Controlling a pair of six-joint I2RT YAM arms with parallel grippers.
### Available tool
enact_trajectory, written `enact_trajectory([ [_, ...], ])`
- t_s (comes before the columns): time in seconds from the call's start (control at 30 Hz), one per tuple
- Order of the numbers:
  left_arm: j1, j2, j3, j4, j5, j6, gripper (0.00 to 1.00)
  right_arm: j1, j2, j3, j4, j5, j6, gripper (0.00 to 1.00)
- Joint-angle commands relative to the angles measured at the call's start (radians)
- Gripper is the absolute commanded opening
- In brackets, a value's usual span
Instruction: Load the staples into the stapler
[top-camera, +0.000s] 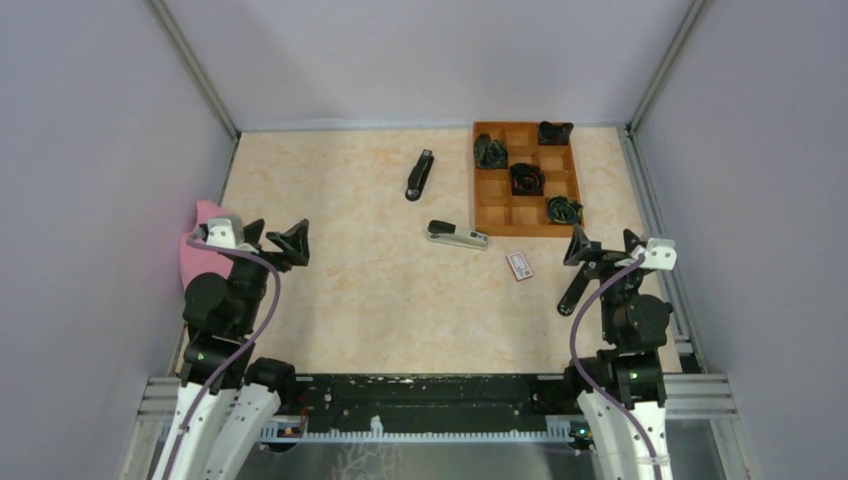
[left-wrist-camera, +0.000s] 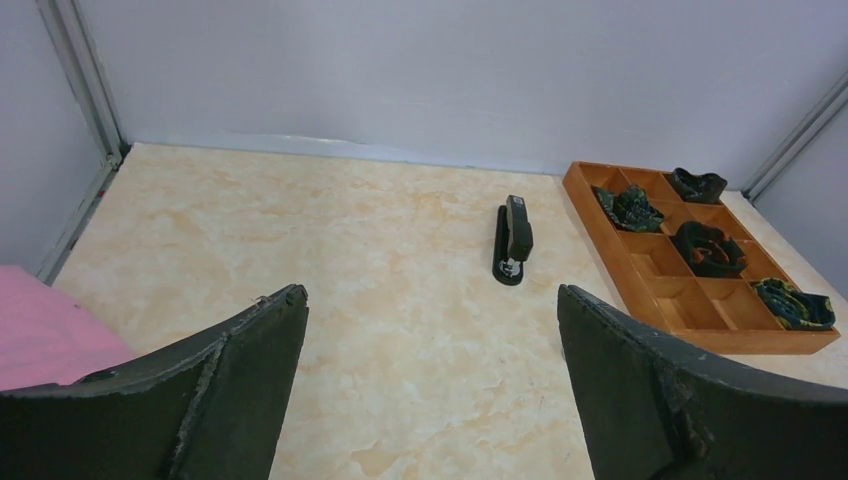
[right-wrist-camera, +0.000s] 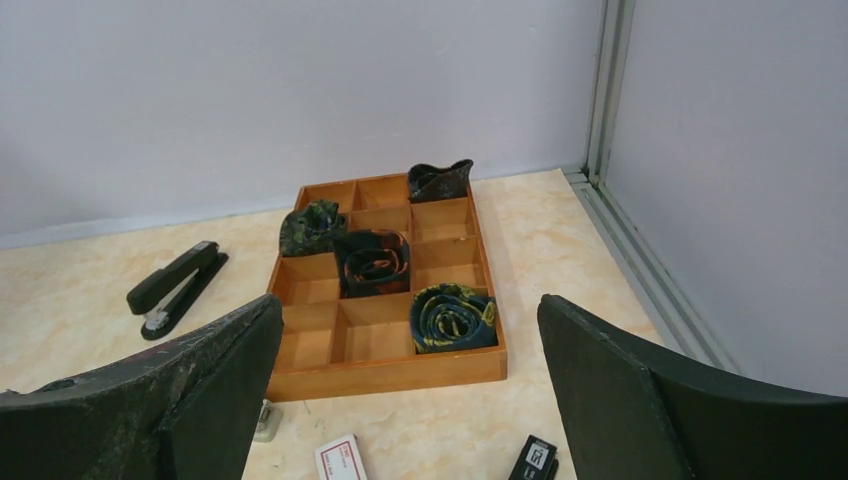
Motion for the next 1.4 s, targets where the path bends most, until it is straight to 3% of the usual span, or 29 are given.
enact_trajectory([
  [0.0,-0.007,-0.002,-0.004,0.03,0.04,-0.017,0.99,-0.01,0.024,0.008,0.058,-0.038,0.029,0.99],
  [0.37,-0.007,0.068,0.044,-0.06,0.126,-0.093,0.99,-0.011,0.19,0.102,-0.052,-0.163,0.103,0.99],
  [0.73,-0.007,0.162,0.049,-0.212,0.163,-0.275,0.99,-0.01,0.481,0.192,-0.201,-0.336,0.152,0.99],
  [1.07,-0.007,0.233,-0.017,-0.184,0.296,-0.378,0.99,0.046,0.774,0.22,-0.231,-0.332,0.115,0.98],
  [1.37,-0.007,0.337,-0.088,-0.085,0.424,-0.434,0.99,0.068,0.983,0.251,-0.167,-0.327,0.094,0.89],
])
